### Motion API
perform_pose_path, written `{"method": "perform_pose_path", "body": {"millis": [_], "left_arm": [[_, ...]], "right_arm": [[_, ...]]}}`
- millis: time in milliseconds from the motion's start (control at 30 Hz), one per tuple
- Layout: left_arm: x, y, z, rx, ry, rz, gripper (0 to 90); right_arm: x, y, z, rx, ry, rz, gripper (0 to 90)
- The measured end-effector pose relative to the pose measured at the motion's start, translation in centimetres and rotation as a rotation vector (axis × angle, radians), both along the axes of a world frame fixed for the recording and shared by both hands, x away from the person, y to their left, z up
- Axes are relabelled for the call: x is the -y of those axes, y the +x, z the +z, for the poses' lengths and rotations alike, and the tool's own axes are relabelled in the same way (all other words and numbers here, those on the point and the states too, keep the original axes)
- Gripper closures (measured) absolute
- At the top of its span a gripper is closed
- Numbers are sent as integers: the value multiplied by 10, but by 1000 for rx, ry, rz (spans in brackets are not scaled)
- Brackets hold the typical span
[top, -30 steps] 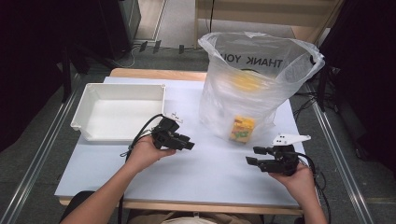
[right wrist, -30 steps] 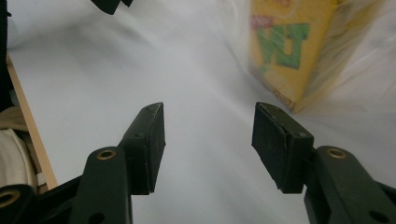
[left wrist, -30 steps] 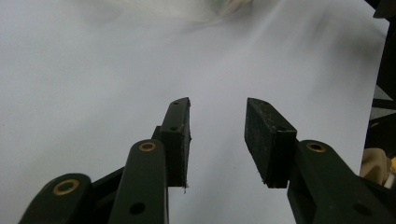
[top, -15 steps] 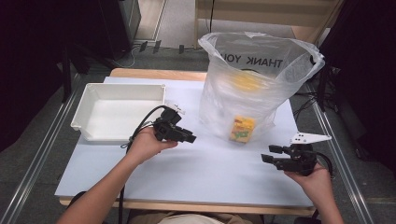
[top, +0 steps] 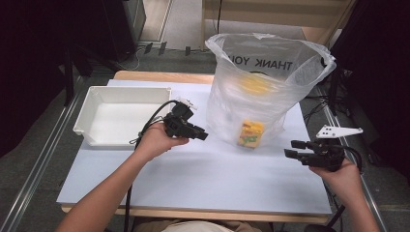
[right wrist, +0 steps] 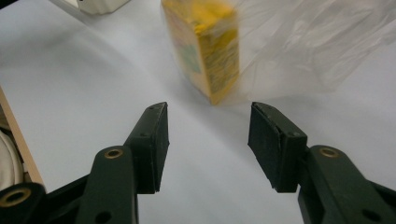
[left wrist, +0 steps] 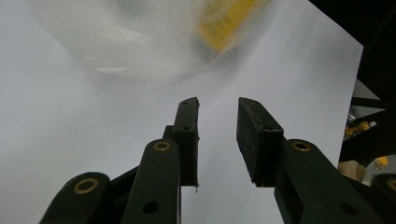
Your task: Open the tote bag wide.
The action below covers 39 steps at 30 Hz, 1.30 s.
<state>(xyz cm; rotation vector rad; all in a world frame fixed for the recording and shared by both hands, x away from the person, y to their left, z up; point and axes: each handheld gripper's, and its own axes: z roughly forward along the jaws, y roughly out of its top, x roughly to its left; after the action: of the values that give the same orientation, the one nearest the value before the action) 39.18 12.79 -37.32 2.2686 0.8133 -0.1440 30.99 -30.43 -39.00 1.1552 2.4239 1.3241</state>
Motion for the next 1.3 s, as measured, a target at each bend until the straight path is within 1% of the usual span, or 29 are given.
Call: {"method": "perform_pose_path", "body": {"millis": [67, 133, 200, 300, 333, 400, 433, 467, 500, 533, 567, 600, 633, 667, 700, 733, 800, 833, 867, 933, 967, 1000, 1033, 1067, 1167, 1200, 1233, 1267, 1300], "left_arm": [[2, 3, 6, 0, 0, -4, 699], [3, 6, 8, -20, -14, -9, 701], [3, 7, 10, -18, -14, -8, 709], [4, 11, 17, -13, -20, -12, 713], [5, 13, 22, -7, -20, -19, 716], [6, 14, 24, -5, -20, -17, 717], [8, 16, 30, -1, -16, -24, 719], [8, 16, 30, -1, -16, -24, 721], [9, 19, 36, 6, -19, -28, 722], [9, 19, 36, 6, -19, -28, 726], [11, 21, 42, 10, -23, -32, 728], [11, 21, 42, 10, -23, -32, 729], [13, 22, 47, 20, -30, -31, 732], [13, 22, 47, 20, -30, -31, 739], [15, 23, 54, 32, -30, -38, 756], [16, 23, 57, 35, -30, -39, 758], [18, 25, 64, 37, -36, -40, 772], [19, 27, 67, 31, -43, -43, 777], [19, 27, 67, 31, -43, -43, 787], [20, 29, 74, 27, -59, -56, 801], [20, 31, 77, 22, -79, -68, 808], [20, 32, 81, 33, -90, -72, 820], [21, 33, 87, 49, -70, -65, 826], [22, 34, 91, 61, -56, -68, 829], [25, 38, 101, 72, -46, -60, 848], [25, 38, 101, 72, -46, -60, 849], [29, 40, 109, 85, -33, -58, 856], [29, 40, 109, 85, -33, -58, 857], [32, 43, 115, 95, -32, -62, 857]], "right_arm": [[5, 4, 3, 0, 2, -7, 514], [9, 8, 6, 2, 1, -12, 523], [13, 12, 10, 3, -2, -16, 534], [17, 14, 15, 5, -4, -17, 553], [20, 16, 21, 4, -8, -18, 594], [21, 17, 23, 3, -10, -15, 608], [24, 19, 29, -3, -6, -14, 680], [24, 19, 29, -3, -6, -14, 680], [27, 21, 34, -3, -7, -12, 723], [29, 22, 37, -8, -5, -14, 752], [31, 24, 40, -10, -4, -15, 772], [32, 25, 43, -14, -4, -18, 794], [33, 27, 45, -28, -6, -24, 816], [33, 28, 47, -30, -7, -24, 834], [34, 29, 51, -27, -11, -20, 849], [35, 30, 54, -24, -14, -17, 866], [36, 31, 59, -17, -19, -12, 887], [36, 32, 61, -20, -23, -9, 899], [37, 33, 63, -17, -31, -11, 900], [37, 35, 66, -22, -33, -11, 900], [37, 37, 69, -60, -30, -28, 900], [37, 39, 72, -88, -32, -41, 900], [38, 40, 77, -75, -41, -31, 900], [37, 40, 79, -66, -45, -28, 900], [38, 43, 87, -39, -53, -26, 900], [38, 44, 89, -38, -53, -28, 900], [39, 46, 92, -32, -51, -29, 900], [39, 46, 92, -32, -51, -29, 900], [39, 47, 94, -29, -52, -30, 900]]}}
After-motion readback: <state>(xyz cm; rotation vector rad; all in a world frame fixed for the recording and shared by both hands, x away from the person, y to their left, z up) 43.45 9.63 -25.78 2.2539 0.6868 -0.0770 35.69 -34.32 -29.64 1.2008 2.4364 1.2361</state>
